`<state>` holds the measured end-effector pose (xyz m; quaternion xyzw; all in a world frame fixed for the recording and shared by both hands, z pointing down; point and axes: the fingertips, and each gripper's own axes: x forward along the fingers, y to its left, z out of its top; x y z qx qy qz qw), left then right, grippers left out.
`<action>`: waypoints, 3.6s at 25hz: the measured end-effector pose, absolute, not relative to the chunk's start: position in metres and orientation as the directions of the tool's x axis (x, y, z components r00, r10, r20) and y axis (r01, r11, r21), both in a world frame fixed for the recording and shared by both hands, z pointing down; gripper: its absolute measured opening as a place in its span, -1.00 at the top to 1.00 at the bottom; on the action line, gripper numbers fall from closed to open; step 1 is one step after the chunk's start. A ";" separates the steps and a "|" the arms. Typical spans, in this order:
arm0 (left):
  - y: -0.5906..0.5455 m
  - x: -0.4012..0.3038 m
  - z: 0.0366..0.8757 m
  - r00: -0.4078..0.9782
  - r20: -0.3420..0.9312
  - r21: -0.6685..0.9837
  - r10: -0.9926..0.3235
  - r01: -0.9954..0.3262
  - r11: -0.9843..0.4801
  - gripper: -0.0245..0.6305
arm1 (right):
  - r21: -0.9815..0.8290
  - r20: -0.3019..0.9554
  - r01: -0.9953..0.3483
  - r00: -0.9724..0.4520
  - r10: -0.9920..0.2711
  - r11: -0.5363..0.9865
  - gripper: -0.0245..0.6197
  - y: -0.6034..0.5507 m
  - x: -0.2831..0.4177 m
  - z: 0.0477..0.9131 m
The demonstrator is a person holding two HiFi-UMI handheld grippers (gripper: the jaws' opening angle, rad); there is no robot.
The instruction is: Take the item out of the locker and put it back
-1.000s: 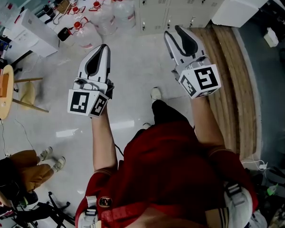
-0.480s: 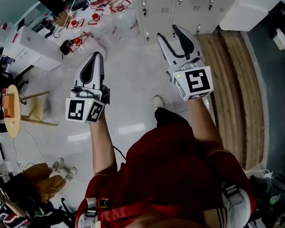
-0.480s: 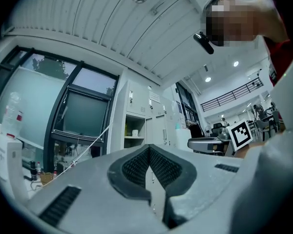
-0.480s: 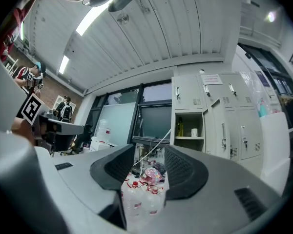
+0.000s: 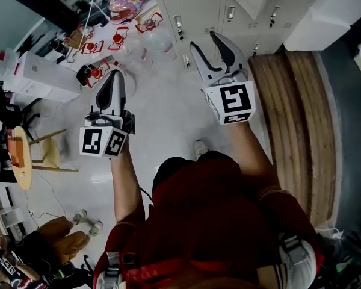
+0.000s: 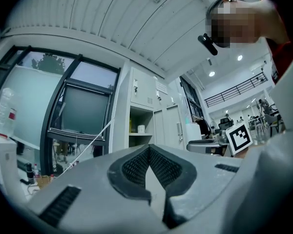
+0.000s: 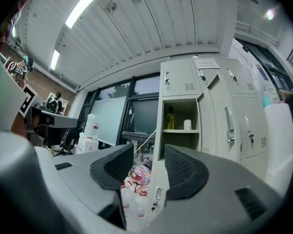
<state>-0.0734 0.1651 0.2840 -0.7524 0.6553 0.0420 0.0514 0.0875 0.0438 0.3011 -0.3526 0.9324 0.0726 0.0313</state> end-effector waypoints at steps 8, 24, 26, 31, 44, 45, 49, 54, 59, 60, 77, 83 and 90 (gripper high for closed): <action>0.086 -0.111 0.285 0.134 -0.129 -0.011 -0.983 -0.991 -0.134 0.90 | 0.100 -0.054 -0.690 -0.723 -0.689 0.717 0.39 -0.036 0.044 0.317; -0.088 -0.209 0.305 0.311 -0.124 -0.036 -0.942 -0.950 -0.309 0.90 | 0.100 0.026 -0.814 -0.573 -0.819 0.573 0.30 -0.206 -0.075 0.349; -0.105 -0.219 0.306 0.336 -0.123 -0.030 -0.934 -0.942 -0.334 0.90 | 0.104 0.036 -0.828 -0.550 -0.834 0.550 0.30 -0.223 -0.087 0.353; -0.140 -0.236 0.311 0.395 -0.124 -0.021 -0.910 -0.918 -0.396 0.90 | 0.109 0.059 -0.866 -0.484 -0.873 0.487 0.30 -0.262 -0.101 0.362; -0.181 -0.259 0.321 0.392 -0.109 0.007 -0.913 -0.918 -0.395 0.90 | 0.109 0.098 -0.885 -0.444 -0.891 0.453 0.41 -0.317 -0.119 0.383; -0.183 -0.259 0.322 0.386 -0.111 0.012 -0.916 -0.921 -0.390 0.90 | 0.108 0.101 -0.885 -0.444 -0.890 0.454 0.42 -0.320 -0.119 0.384; -0.189 -0.257 0.323 0.364 -0.114 0.027 -0.924 -0.929 -0.369 0.90 | 0.117 0.115 -0.873 -0.461 -0.880 0.473 0.48 -0.326 -0.115 0.385; -0.196 -0.248 0.328 0.341 -0.105 0.042 -0.934 -0.937 -0.347 0.90 | 0.142 0.128 -0.857 -0.481 -0.867 0.496 0.66 -0.332 -0.103 0.386; -0.199 -0.245 0.335 0.318 -0.093 0.050 -0.943 -0.945 -0.324 0.90 | 0.156 0.145 -0.833 -0.512 -0.847 0.531 0.68 -0.340 -0.092 0.389; -0.199 -0.244 0.336 0.315 -0.091 0.050 -0.945 -0.946 -0.320 0.90 | 0.156 0.149 -0.829 -0.518 -0.842 0.537 0.69 -0.341 -0.089 0.389; -0.203 -0.223 0.342 0.286 -0.051 0.031 -0.957 -0.957 -0.288 0.90 | 0.008 0.110 -0.773 -0.629 -0.769 0.634 0.78 -0.356 -0.074 0.386; -0.206 -0.212 0.343 0.294 -0.044 0.019 -0.955 -0.955 -0.295 0.90 | 0.014 0.091 -0.760 -0.647 -0.757 0.650 0.78 -0.358 -0.073 0.382; -0.206 -0.205 0.340 0.311 -0.054 0.014 -0.949 -0.950 -0.312 0.90 | 0.018 0.073 -0.756 -0.652 -0.755 0.654 0.78 -0.352 -0.068 0.376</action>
